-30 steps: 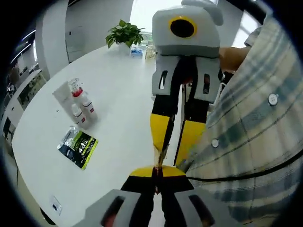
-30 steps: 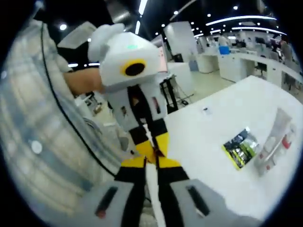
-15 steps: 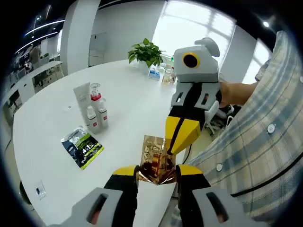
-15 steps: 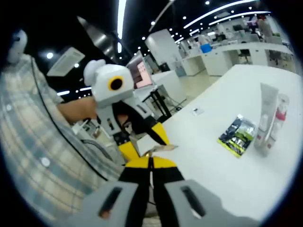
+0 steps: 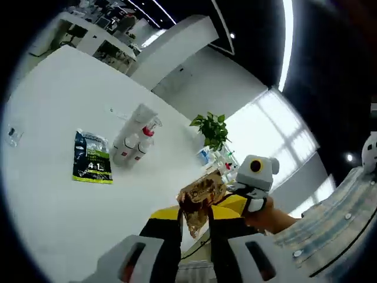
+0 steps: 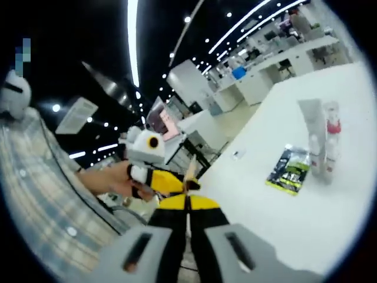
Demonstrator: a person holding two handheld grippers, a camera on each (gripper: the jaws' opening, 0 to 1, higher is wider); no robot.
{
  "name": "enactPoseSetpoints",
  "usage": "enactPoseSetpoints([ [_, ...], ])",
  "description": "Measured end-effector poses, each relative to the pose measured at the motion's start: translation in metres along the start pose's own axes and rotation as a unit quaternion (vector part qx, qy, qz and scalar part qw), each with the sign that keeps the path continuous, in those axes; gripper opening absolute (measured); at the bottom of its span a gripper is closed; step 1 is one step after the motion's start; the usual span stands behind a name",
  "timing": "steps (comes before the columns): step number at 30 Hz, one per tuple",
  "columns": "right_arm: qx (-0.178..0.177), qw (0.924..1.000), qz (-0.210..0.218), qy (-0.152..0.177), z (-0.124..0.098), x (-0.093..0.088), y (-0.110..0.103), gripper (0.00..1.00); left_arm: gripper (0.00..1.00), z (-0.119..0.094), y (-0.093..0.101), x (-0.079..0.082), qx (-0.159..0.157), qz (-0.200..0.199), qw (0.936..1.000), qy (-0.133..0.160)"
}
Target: Arrange the skincare products in the storage area until every visible bottle or jar stands upright without overlapping.
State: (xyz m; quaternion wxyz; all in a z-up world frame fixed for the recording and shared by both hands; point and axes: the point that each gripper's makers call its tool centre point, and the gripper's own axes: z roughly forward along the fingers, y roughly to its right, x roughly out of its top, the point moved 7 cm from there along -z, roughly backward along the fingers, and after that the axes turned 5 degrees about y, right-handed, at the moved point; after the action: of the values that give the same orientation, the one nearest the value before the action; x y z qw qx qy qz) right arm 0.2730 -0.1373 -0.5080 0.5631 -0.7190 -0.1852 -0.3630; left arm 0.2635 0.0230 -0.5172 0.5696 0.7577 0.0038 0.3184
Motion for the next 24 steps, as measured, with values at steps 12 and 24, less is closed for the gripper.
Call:
enactPoseSetpoints([
  [12,0.015,0.9999,0.003,-0.001,0.012,-0.001,0.001,0.13,0.0,-0.009,0.005,0.007,-0.015,0.008,0.9999,-0.004],
  [24,0.041,0.9984,0.038,-0.002,0.024,0.003,0.0,0.0,0.01,-0.014,0.006,-0.001,-0.019,0.047,0.9978,-0.044],
])
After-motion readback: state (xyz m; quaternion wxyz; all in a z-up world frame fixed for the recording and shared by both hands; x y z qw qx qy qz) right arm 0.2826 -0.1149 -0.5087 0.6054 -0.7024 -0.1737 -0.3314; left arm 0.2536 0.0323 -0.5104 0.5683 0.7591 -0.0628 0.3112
